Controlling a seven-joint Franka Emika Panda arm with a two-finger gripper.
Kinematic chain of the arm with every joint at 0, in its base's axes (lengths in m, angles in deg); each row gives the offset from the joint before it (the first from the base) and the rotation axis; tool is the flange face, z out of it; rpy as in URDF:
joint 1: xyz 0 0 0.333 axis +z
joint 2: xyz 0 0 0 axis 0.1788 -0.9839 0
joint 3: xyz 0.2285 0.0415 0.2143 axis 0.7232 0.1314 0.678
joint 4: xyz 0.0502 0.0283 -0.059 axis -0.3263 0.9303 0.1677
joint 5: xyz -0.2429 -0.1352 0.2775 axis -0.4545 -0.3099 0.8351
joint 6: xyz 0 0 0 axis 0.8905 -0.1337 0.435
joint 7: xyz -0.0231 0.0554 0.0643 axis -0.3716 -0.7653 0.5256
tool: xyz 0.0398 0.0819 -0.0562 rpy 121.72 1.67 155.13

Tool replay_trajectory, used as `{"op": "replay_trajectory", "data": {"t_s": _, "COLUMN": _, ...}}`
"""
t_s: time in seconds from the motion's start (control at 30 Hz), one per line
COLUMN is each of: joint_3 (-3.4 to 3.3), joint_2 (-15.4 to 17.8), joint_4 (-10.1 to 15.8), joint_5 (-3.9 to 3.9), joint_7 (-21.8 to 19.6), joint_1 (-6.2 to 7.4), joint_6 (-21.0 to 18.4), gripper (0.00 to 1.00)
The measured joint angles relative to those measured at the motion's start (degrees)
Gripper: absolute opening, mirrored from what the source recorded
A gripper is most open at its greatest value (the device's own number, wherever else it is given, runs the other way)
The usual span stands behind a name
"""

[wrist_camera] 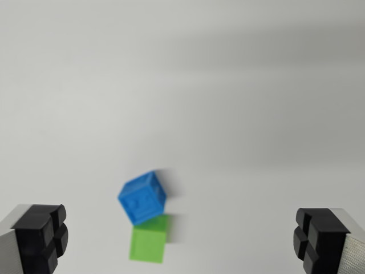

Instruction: Stack cube

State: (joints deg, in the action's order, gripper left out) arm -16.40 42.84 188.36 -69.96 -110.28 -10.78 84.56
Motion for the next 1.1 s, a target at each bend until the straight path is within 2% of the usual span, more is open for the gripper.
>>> {"op": "replay_trajectory", "data": {"t_s": 0.6, "joint_3": 0.00, "joint_2": 0.01, "joint_4": 0.19, "joint_5": 0.00, "joint_7": 0.00, "joint_1": 0.01, "joint_6": 0.09, "gripper": 1.00}}
{"op": "replay_trajectory", "data": {"t_s": 1.1, "joint_3": 0.02, "joint_2": 1.23, "joint_4": 3.55, "joint_5": 0.00, "joint_7": -0.43, "joint_1": 0.30, "joint_6": 1.90, "gripper": 1.00}}
